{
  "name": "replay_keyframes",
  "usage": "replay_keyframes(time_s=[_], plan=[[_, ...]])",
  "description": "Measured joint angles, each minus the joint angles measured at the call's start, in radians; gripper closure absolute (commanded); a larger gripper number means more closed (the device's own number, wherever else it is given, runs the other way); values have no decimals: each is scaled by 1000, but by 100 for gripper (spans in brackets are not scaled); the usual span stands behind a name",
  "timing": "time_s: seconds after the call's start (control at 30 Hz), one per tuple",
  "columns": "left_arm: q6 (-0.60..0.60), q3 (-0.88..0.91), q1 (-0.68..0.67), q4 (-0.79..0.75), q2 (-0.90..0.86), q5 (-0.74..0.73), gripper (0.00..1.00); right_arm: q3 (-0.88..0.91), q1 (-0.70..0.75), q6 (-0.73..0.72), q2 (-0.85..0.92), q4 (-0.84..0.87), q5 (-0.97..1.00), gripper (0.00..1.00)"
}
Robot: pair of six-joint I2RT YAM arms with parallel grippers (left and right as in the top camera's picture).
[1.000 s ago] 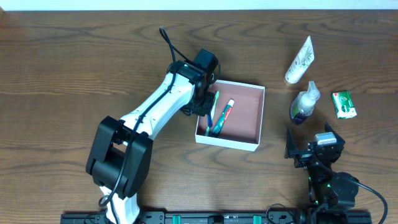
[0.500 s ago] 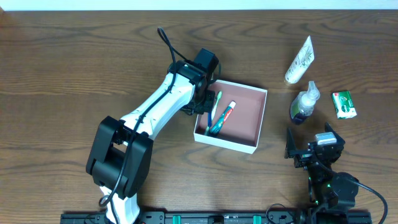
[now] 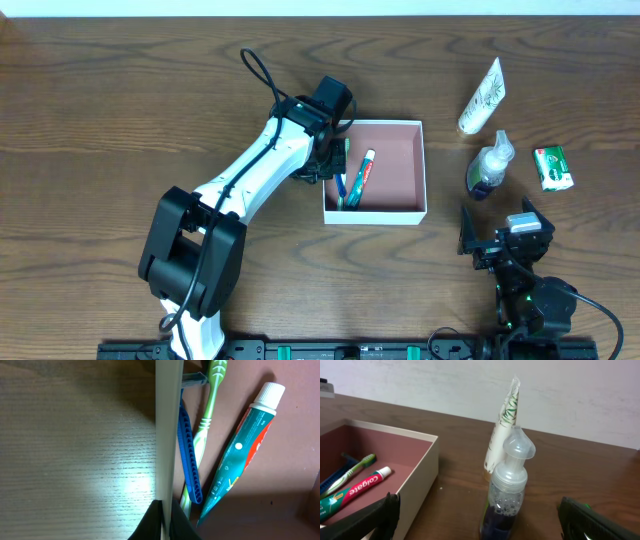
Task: Pack container
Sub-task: 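Open the left gripper to release the razor inside the box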
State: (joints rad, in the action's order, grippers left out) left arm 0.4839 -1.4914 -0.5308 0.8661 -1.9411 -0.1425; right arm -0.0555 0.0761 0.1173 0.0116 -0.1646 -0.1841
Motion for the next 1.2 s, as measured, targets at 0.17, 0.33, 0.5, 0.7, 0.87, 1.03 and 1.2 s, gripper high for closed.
replay_keyframes(time_s=[0.17, 0.33, 0.5, 0.7, 0.87, 1.03, 1.2], plan=[[37, 0, 0, 0, 0, 0, 94, 0, 0, 0, 0, 0, 0, 1], [52, 0, 0, 5, 0, 0, 94, 0, 0, 0, 0, 0, 0, 1], [55, 0, 0, 5, 0, 0, 92, 0, 0, 0, 0, 0, 0, 1], [45, 0, 0, 4, 0, -2, 91, 0, 0, 0, 0, 0, 0, 1], [26, 0, 0, 5, 0, -5, 90, 0, 0, 0, 0, 0, 0, 1], [8, 0, 0, 5, 0, -5, 91, 0, 0, 0, 0, 0, 0, 1], [-11, 0, 0, 5, 0, -4, 94, 0, 0, 0, 0, 0, 0, 1]])
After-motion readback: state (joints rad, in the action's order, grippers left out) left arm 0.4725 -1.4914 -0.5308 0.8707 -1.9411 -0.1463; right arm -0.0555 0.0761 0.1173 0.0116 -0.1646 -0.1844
